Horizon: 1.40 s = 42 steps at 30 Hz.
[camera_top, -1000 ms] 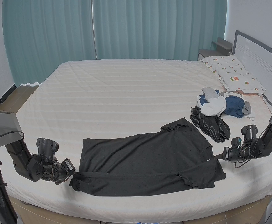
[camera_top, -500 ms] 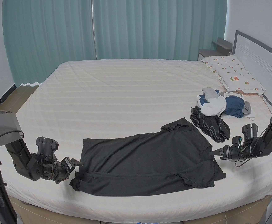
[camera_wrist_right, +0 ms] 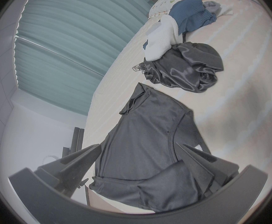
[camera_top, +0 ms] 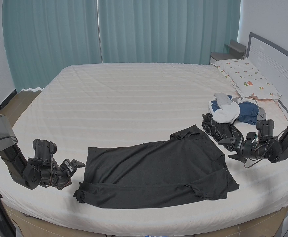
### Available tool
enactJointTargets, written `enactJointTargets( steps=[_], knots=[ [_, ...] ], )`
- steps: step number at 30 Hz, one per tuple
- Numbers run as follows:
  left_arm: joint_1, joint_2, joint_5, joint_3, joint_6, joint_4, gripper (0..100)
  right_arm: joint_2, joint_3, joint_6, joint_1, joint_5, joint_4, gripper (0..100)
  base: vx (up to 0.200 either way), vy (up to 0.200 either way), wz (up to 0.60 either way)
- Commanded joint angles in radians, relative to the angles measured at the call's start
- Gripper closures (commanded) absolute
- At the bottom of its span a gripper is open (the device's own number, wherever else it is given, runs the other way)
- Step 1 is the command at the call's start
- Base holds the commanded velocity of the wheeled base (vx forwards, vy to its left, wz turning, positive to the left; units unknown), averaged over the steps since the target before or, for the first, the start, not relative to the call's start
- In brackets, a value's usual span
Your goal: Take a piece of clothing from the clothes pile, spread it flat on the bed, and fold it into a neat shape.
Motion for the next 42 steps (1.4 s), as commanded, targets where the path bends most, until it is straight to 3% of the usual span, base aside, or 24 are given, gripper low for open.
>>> enactJointTargets(
  steps=[1, 11, 17, 28, 35, 42],
  knots=[
    [-0.001, -0.012, -0.001, -0.004, -0.002, -0.003, 0, 0.065, 0.003, 0.037, 0.022, -0.002, -0.052, 0, 0.000, 0.000, 0.00],
    [0.004, -0.007, 0.005, -0.107, 0.003, 0.007, 0, 0.112, 0.020, 0.043, 0.024, -0.024, -0.136, 0, 0.000, 0.000, 0.00],
    [-0.001, 0.090, 0.002, -0.291, 0.026, 0.023, 0, 0.108, 0.027, 0.038, 0.030, -0.025, -0.136, 0, 0.000, 0.000, 0.00],
    [0.009, 0.378, -0.005, -0.619, 0.286, 0.085, 0, 0.099, 0.027, 0.020, 0.053, -0.105, -0.136, 0, 0.000, 0.000, 0.00],
    [0.006, 0.484, -0.031, -0.763, 0.334, 0.076, 0, 0.094, 0.027, 0.012, 0.053, -0.105, -0.130, 0, 0.000, 0.000, 0.00],
    [0.021, 0.525, -0.041, -0.786, 0.343, 0.028, 0, 0.091, 0.015, 0.008, 0.056, -0.103, -0.135, 0, 0.000, 0.000, 0.00]
  ],
)
